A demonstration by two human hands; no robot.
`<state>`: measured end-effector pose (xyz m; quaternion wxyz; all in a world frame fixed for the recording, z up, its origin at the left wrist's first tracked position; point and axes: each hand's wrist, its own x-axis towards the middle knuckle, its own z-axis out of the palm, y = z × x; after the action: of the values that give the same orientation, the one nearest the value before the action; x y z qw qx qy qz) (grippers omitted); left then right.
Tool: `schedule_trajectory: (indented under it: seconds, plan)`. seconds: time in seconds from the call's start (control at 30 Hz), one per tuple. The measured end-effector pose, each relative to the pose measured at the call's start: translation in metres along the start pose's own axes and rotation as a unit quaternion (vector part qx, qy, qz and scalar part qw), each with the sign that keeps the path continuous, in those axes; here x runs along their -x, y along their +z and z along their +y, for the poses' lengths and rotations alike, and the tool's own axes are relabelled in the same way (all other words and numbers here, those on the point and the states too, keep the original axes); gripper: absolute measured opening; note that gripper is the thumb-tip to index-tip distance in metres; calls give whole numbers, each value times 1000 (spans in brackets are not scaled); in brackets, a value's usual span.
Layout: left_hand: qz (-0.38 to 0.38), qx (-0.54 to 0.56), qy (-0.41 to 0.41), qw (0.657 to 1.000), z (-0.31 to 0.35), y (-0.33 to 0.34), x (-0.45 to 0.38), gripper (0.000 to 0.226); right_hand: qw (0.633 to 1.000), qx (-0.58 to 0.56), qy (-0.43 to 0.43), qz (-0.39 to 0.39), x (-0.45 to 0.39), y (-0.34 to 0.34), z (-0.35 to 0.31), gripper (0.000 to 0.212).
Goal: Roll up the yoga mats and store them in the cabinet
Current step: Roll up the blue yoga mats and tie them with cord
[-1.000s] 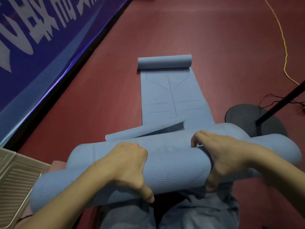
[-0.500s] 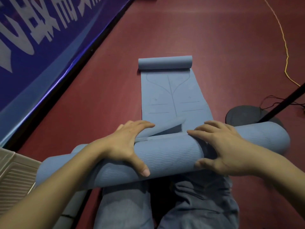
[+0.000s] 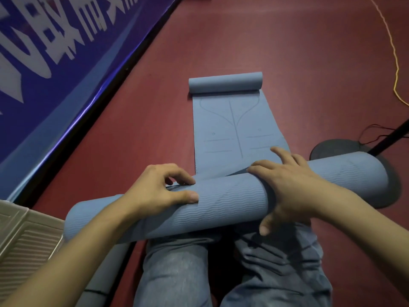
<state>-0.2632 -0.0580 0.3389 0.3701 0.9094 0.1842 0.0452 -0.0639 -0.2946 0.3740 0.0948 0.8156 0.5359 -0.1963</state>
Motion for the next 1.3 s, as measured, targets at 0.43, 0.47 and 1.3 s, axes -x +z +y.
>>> schedule_trajectory:
  seconds: [0.43, 0.47, 1.3]
  plan:
    - [-104, -457, -57, 882, 57, 32, 5, 99, 1000, -10, -3, 14, -28, 3, -3, 120]
    - [-81, -458, -60, 883, 55, 39, 7, 101, 1000, -13, -5, 17, -27, 5, -3, 126]
    - [-267, -411, -70, 869, 94, 26, 41, 81, 985, -125, -31, -113, 32, 4, -5, 88]
